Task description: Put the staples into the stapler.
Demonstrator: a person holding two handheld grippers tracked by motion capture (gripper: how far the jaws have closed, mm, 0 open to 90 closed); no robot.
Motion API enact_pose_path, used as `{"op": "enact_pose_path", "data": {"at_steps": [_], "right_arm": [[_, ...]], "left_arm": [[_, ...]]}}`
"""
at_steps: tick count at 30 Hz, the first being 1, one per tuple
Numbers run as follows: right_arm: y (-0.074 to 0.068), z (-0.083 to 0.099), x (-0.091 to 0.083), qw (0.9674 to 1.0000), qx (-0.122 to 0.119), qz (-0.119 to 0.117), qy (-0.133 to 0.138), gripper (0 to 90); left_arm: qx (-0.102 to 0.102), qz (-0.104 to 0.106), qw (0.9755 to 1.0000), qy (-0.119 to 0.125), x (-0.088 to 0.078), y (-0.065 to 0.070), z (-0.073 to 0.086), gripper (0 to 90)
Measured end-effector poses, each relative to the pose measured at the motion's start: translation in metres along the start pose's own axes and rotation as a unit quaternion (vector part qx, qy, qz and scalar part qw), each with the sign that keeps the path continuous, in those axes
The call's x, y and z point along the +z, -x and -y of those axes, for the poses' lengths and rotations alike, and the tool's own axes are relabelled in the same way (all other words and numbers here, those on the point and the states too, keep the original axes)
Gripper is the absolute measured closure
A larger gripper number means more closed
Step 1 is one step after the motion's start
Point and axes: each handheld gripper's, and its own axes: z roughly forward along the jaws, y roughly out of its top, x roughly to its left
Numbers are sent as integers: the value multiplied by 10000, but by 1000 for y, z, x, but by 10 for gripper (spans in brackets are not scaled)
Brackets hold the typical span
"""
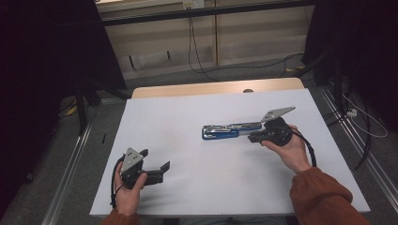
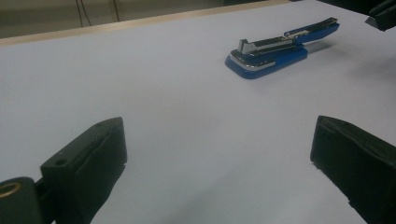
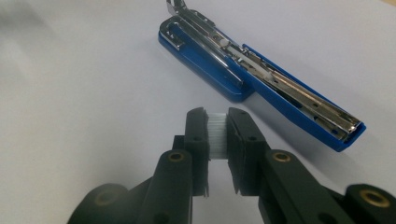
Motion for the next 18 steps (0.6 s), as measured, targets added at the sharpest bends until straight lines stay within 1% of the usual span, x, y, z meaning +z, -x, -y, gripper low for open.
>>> {"op": "enact_pose_path", "data": {"at_steps": [10, 12, 13, 14, 15, 16, 17, 18], "right_arm": [[1, -15, 7, 9999, -86, -6, 68, 792], [2, -19, 12, 9999, -95, -59, 82, 793], [2, -19, 12, 9999, -95, -59, 82, 793], [2, -22, 15, 9998, -46, -145, 96, 792], [2, -22, 15, 9998, -46, -145, 96, 792], [1, -26, 17, 9998, -61, -140, 114, 792], [1, -26, 17, 9998, -61, -140, 114, 792], [0, -30, 18, 9998, -86, -147, 136, 792]], "left_arm": [[-19, -1, 10000, 3, 0, 0, 0, 39], [-11, -1, 10000, -10, 0, 0, 0, 39], [-41, -6, 10000, 6, 1, 0, 0, 39], [-46, 5, 10000, -3, 1, 0, 0, 39], [-46, 5, 10000, -3, 1, 0, 0, 39], [-12, 6, 10000, -12, 0, 0, 0, 39], [-10, 4, 10000, -4, 0, 0, 0, 39], [-14, -2, 10000, -17, 0, 0, 0, 39]]}}
